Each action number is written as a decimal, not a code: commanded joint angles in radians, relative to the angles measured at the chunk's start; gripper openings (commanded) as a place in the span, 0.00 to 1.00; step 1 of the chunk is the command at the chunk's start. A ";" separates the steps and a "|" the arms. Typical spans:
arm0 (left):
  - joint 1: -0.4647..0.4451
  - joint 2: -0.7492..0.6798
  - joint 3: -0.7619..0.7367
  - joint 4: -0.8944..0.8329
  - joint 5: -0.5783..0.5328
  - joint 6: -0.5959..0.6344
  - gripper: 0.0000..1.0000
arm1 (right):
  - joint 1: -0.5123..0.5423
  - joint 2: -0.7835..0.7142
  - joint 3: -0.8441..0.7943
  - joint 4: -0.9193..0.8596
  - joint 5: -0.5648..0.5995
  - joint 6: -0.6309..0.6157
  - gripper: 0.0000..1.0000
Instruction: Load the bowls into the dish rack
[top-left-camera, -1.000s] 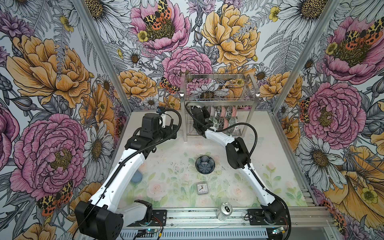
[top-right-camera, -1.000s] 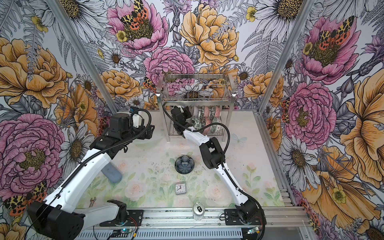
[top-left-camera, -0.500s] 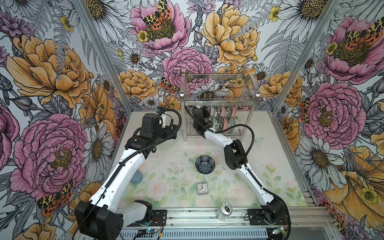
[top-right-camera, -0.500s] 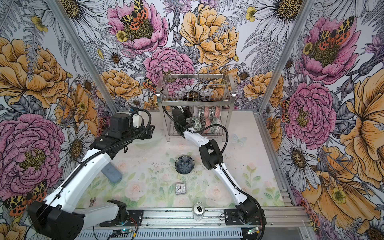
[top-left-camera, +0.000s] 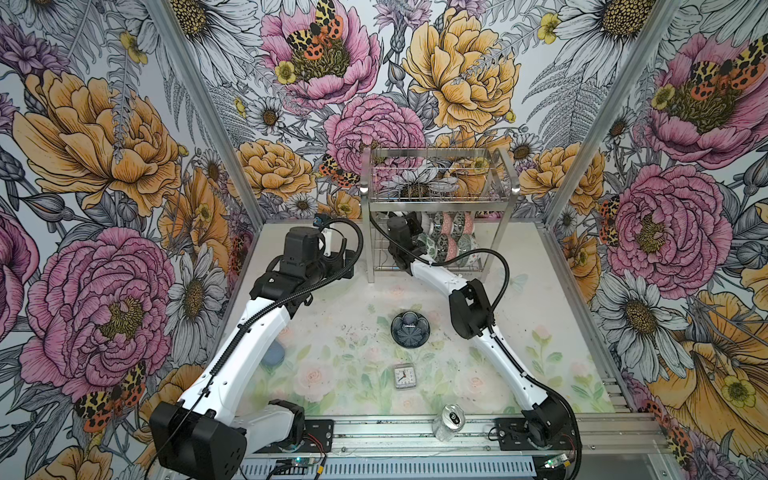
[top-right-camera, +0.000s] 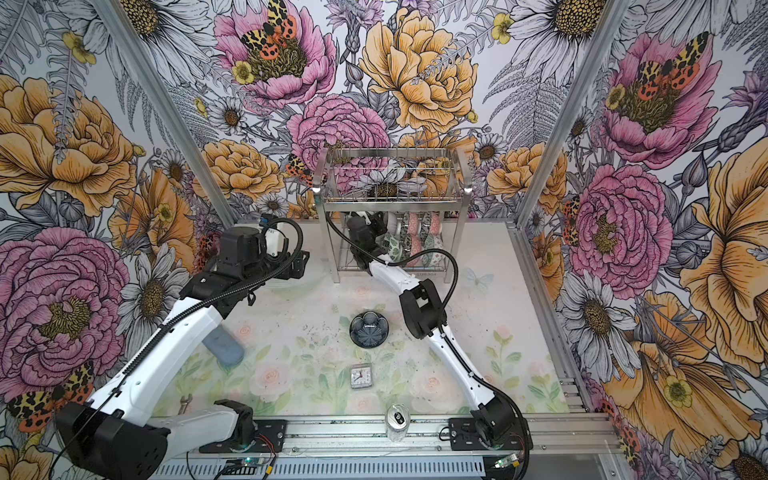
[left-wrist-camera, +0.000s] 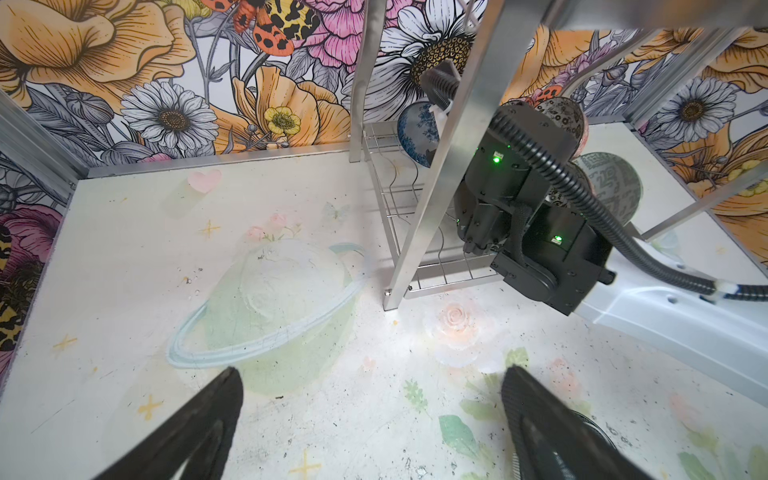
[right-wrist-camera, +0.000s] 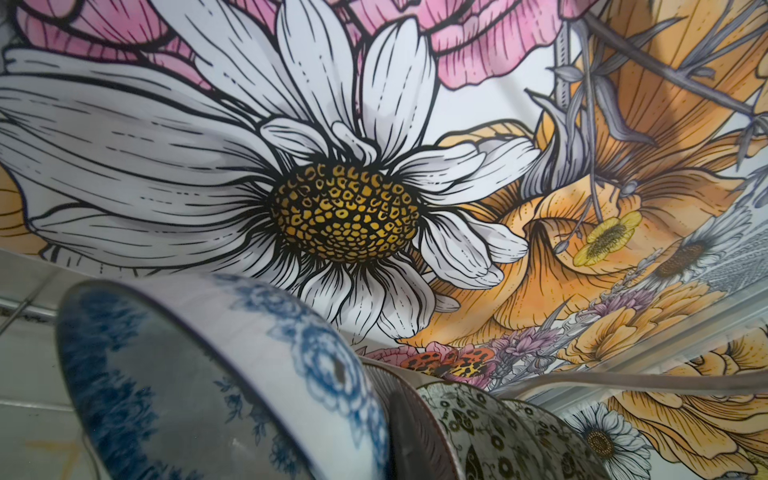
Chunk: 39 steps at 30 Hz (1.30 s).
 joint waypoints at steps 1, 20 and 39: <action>0.010 -0.021 -0.009 0.014 0.020 0.016 0.99 | -0.009 0.026 0.037 -0.001 0.018 -0.021 0.00; 0.010 -0.024 -0.010 0.014 0.037 0.013 0.99 | 0.032 -0.062 -0.049 -0.095 -0.017 0.005 0.30; 0.001 -0.022 -0.010 0.012 0.040 0.012 0.99 | 0.063 -0.193 -0.222 -0.003 -0.013 0.000 0.35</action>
